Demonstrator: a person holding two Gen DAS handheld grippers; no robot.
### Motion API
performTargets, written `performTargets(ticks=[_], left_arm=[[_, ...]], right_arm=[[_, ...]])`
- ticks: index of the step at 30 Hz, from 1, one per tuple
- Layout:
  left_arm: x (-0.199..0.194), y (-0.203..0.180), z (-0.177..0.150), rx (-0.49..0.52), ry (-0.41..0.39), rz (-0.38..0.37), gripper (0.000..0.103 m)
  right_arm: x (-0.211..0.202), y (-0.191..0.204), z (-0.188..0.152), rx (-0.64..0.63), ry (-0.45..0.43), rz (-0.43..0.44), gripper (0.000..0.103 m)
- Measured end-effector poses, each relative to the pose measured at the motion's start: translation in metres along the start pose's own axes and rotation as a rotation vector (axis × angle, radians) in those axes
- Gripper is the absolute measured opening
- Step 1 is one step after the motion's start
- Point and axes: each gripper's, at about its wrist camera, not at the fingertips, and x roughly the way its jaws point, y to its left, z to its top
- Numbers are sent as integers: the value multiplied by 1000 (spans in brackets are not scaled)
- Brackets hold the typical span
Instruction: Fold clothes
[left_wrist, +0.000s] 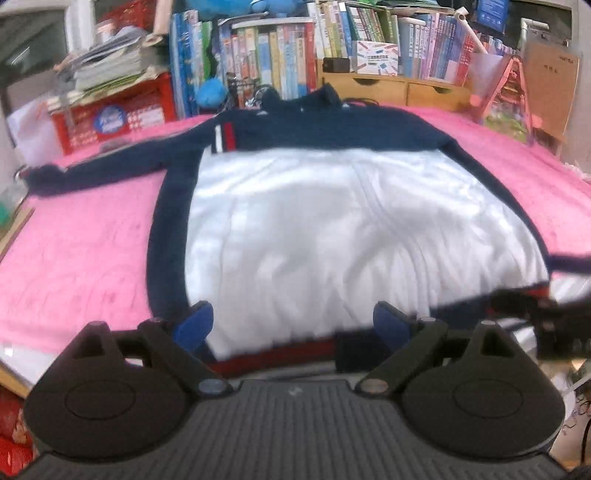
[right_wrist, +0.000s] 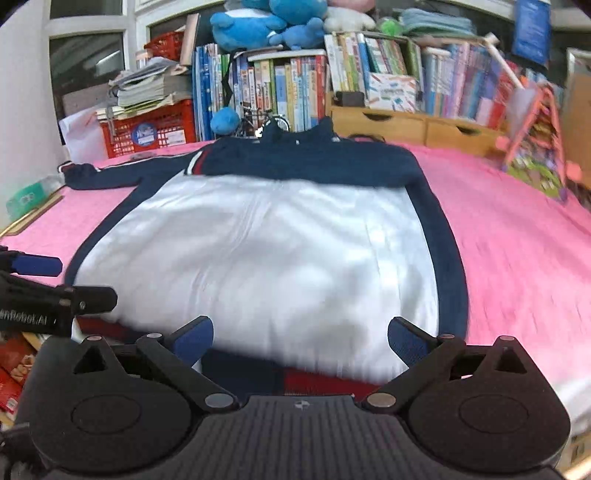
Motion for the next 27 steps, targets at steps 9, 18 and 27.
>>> performTargets(ticks=[9,18,27], left_arm=[[10,-6,-10,-8,52,33,94],[7,-11,-17,19,55,34,94],[12,-16,-19,34,85,34,95]], right_arm=[[-2,4,-14,19,44,-53,103],[-4,18,-23,-32,56,-31,103],[0,26,-27,-53,74,-22,103]])
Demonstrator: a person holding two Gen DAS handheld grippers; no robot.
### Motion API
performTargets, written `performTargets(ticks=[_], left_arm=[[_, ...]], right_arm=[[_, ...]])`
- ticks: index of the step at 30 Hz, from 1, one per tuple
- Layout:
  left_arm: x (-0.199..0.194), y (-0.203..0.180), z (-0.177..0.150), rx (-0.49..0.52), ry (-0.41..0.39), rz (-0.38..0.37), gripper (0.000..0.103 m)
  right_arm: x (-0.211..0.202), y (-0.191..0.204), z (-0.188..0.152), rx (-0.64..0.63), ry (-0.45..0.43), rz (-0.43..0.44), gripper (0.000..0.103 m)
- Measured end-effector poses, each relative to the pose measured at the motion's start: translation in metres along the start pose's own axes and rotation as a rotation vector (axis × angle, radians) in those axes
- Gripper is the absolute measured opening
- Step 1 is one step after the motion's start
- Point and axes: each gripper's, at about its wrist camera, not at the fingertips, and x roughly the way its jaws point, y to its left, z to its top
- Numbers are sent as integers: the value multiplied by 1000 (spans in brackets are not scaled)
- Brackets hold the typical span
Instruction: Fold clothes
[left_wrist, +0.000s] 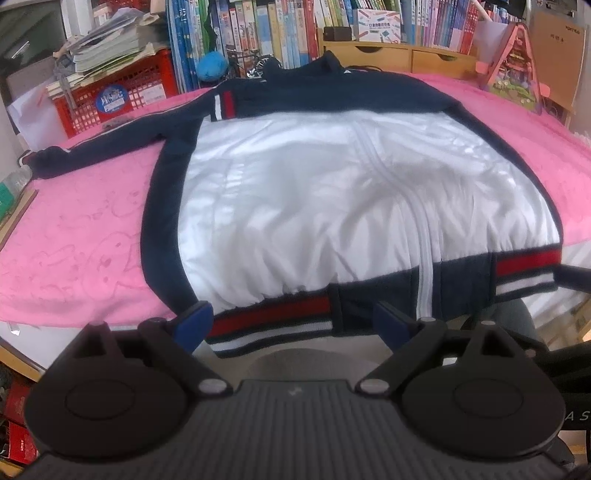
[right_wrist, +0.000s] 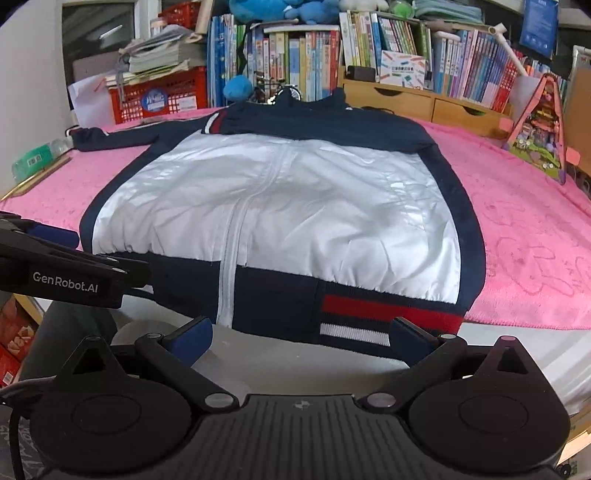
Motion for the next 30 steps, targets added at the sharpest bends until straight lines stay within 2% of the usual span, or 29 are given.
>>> performTargets(ticks=[30], left_arm=[[6,-6,-3,28,42,2,96]], right_arm=[[7,-3,-7,34,35,11,103]])
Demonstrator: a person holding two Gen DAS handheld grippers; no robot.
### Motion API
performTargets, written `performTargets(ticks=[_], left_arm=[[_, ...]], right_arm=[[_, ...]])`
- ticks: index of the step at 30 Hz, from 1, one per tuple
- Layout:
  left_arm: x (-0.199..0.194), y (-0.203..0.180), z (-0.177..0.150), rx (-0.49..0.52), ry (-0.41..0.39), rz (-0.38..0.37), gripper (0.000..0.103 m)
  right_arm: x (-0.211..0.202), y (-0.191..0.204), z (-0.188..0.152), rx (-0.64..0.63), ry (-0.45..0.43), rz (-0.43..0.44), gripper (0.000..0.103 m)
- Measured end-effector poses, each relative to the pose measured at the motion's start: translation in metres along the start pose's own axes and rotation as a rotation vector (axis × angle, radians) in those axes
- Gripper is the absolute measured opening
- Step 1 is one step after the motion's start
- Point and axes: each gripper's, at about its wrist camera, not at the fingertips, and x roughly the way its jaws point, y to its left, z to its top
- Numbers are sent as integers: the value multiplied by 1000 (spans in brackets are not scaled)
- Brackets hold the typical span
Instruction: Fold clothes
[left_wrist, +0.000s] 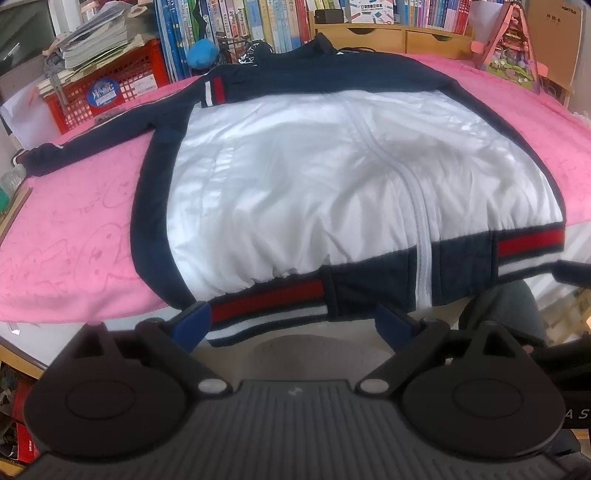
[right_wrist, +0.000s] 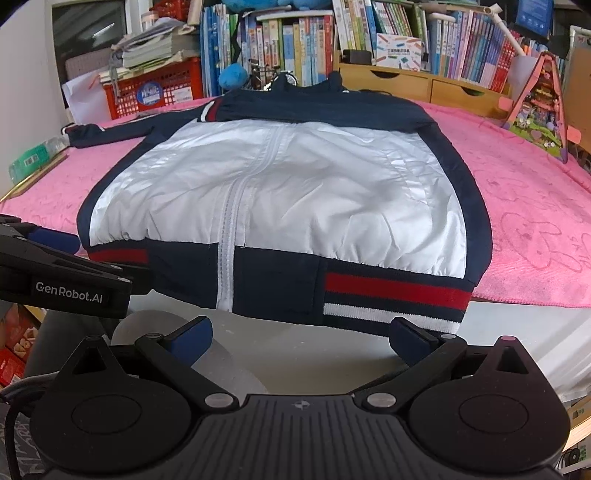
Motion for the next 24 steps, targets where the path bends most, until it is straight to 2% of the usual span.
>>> performTargets(ticks=[4,7,9,13,16,19,24], left_arm=[[1,5,5,-7,-9,-14,96],[2,20,23,-45,-65,-30,96],[4,34,42,-85,-126,-14,96],[18,95,77,-255,-197,74,96],[33,153,90,-402,-208,133,96],[52,212,97,-561,-209,187,96],[89,288,116,-665,-236,362,96]], right_arm=[[-1,-1,4,-10,-21,9,103],[-3,-4,21,-60,-95,26,103],[2,-7,44,-81,-167,18,103],[27,-9,97,-74,-324,-19,103],[51,-3,127,-66,-387,-28,103],[73,2,147,-75,-419,-9,103],[116,18,167,-115,-397,-25,103]])
